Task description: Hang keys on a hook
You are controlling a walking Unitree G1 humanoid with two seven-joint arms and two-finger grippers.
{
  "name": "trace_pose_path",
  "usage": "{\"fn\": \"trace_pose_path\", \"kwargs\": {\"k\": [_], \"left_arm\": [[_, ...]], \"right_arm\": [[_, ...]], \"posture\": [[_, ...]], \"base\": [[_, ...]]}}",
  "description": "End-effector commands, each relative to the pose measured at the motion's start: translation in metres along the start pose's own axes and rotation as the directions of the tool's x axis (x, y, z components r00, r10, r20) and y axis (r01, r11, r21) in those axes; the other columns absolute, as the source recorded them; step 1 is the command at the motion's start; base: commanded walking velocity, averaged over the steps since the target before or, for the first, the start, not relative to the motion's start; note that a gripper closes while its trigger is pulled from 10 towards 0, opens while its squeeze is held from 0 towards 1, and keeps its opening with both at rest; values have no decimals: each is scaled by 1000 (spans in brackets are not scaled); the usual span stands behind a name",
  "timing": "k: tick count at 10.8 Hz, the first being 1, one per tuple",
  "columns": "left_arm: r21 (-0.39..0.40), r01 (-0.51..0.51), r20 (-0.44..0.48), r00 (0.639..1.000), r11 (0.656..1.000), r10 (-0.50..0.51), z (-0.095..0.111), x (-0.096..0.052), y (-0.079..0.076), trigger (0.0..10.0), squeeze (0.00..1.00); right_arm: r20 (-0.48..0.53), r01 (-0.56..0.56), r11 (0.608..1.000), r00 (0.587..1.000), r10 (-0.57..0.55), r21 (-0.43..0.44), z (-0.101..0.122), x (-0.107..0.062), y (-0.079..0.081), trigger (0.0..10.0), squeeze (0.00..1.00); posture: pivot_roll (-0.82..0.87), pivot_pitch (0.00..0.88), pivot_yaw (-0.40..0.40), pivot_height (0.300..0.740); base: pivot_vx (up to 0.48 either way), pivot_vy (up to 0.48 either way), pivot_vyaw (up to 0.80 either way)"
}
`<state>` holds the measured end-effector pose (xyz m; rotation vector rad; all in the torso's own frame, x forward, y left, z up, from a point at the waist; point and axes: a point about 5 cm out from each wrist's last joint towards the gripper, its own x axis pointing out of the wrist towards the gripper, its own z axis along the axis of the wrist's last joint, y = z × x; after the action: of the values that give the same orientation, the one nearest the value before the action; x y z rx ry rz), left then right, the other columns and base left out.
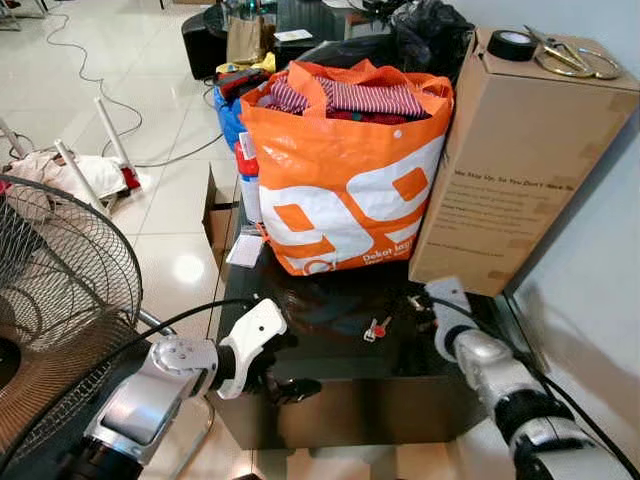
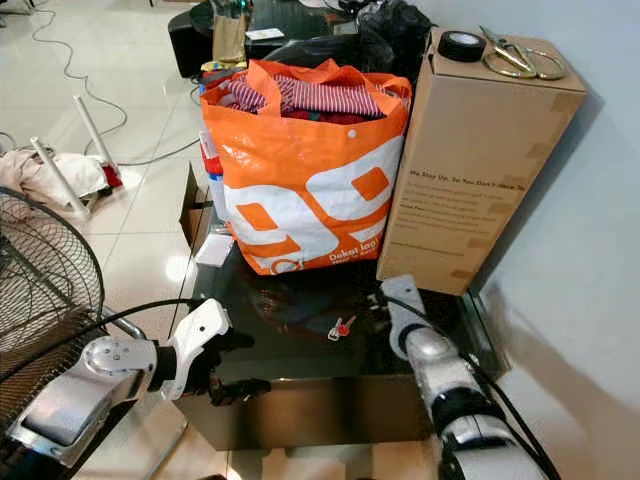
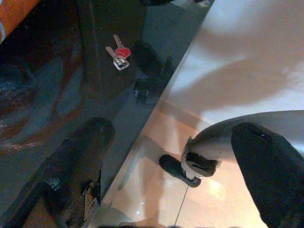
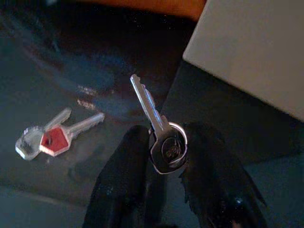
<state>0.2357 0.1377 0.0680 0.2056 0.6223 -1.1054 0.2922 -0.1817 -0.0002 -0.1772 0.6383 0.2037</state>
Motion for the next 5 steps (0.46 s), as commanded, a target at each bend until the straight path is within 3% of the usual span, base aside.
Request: {"fn": "trace_pose_path", "kwargs": {"k": [1, 3, 5], "left_arm": [[27, -2, 3, 1000, 1000, 2, 5, 1, 2, 10000, 216], [29, 1, 1, 1000, 1000, -1, 6, 1, 3, 10000, 216], [32, -1, -3, 1000, 999, 1, 6, 0, 5, 10000, 216]], "right_arm": [[-7, 11, 1000, 1000, -11, 10, -4, -2, -4, 0, 0], [-24, 2, 1000, 1000, -2, -2, -7, -4, -2, 10000, 0], [-50, -7, 1000, 999, 6, -15, -11, -4, 1, 10000, 0]], "posture": [[-154, 0, 15, 740], [-152, 0, 19, 740], [-147, 0, 20, 740]], "base": [[0, 0, 0], [0, 0, 0], [0, 0, 0]]}}
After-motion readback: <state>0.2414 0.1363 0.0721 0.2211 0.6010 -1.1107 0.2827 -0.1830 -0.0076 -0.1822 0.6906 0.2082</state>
